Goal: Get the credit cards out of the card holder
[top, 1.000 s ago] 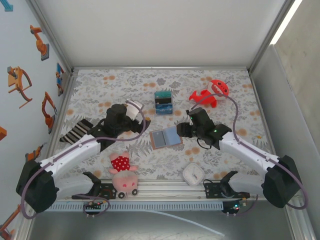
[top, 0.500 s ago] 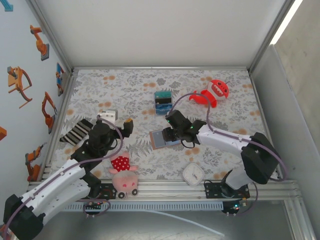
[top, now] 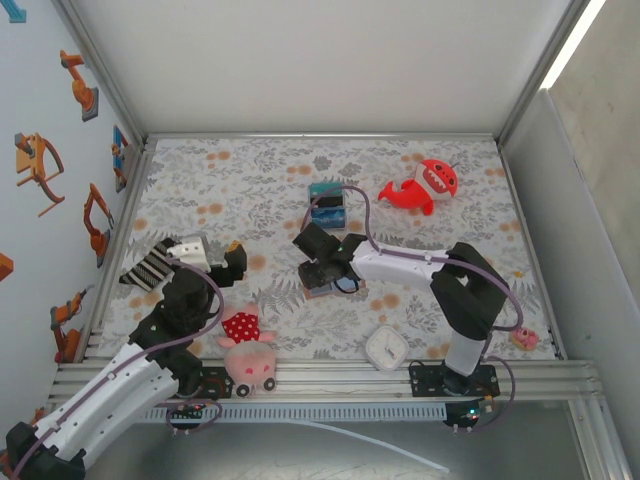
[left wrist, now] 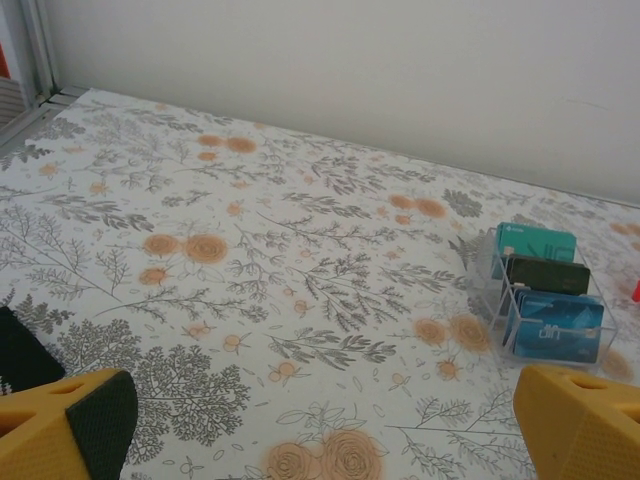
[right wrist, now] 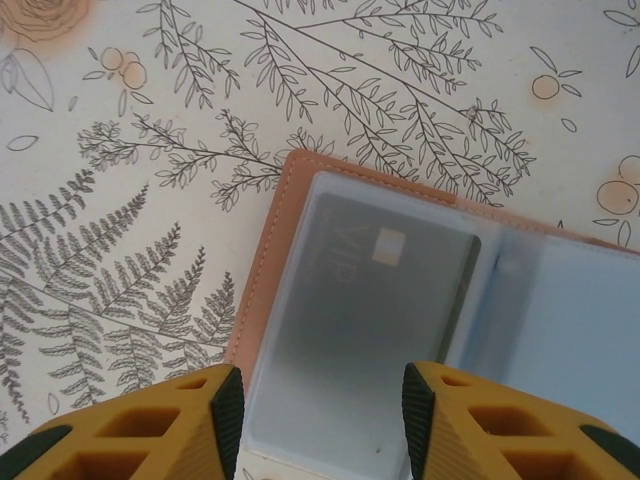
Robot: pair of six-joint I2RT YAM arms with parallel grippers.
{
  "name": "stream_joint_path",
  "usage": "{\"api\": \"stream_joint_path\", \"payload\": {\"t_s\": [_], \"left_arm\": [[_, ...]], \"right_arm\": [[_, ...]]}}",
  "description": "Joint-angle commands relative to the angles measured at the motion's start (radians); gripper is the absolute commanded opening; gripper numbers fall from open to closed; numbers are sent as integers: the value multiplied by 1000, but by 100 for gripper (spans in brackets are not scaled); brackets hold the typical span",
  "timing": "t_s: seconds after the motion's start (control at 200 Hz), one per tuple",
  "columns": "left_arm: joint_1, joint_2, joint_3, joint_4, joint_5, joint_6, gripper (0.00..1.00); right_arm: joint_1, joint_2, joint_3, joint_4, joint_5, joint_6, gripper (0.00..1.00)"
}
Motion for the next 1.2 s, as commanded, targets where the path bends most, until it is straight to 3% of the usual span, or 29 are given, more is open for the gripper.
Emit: {"api": "stream_joint_path", "payload": {"t_s": [0.0,0.516,1.197], "left_arm": [[7,10,1,-26,-38,-19,97],[6,107,23,2,-30,-35,97],[6,146,54,-7,-21,-42,97]], "right_arm": [[1,33,44,-59,28,-23,47],[16,81,50,-96,1,-28,57],[34,125,47,-122,35,-22,56]]}}
